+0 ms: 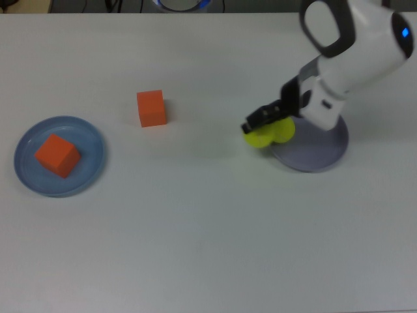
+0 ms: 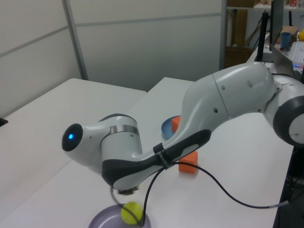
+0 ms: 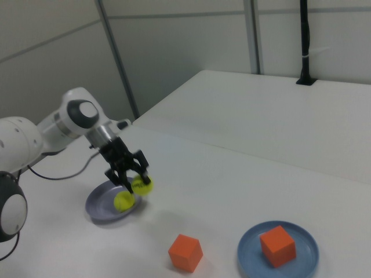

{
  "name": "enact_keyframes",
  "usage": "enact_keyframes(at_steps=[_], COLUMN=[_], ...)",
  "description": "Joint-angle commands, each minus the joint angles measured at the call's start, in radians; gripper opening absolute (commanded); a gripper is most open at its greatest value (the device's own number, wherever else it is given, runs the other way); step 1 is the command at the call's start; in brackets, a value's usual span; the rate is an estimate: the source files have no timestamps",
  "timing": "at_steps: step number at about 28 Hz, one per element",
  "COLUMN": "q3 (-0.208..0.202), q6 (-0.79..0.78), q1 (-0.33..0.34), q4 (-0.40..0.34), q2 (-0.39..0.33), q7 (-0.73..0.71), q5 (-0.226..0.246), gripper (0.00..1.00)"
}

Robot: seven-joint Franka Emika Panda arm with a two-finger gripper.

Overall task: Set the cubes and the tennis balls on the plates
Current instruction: 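Place the second tennis ball on the lavender plate and release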

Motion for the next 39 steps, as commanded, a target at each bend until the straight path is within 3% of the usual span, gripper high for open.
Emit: enact_keyframes(at_steps=[1, 12, 16, 20, 23, 25, 28, 39], q3=[-0.001, 0.011, 0.011, 0.011, 0.013, 0.013, 0.011, -0.004], q6=[0.140, 0.144, 0.135, 0.118, 0.054, 0.011, -0.060, -0.150], q1=[0.040, 0.129, 0.164, 0.178, 0.181, 0.181, 0.179, 0.178], q4=[-0.004, -0.030, -0.065, -0.095, -0.095, -0.089, -0.061, -0.027], q2=[-0.014, -0.007, -0.007, -0.007, -0.007, -0.007, -0.011, -0.051], q7=[0.076, 0.148, 0.232, 0.267, 0.266, 0.260, 0.240, 0.231], q5=[-0.022, -0.014, -0.016, -0.014, -0.013, 0.006, 0.066, 0.110], gripper=[0.00, 0.00, 0.11, 0.15, 0.35, 0.41, 1.00, 1.00])
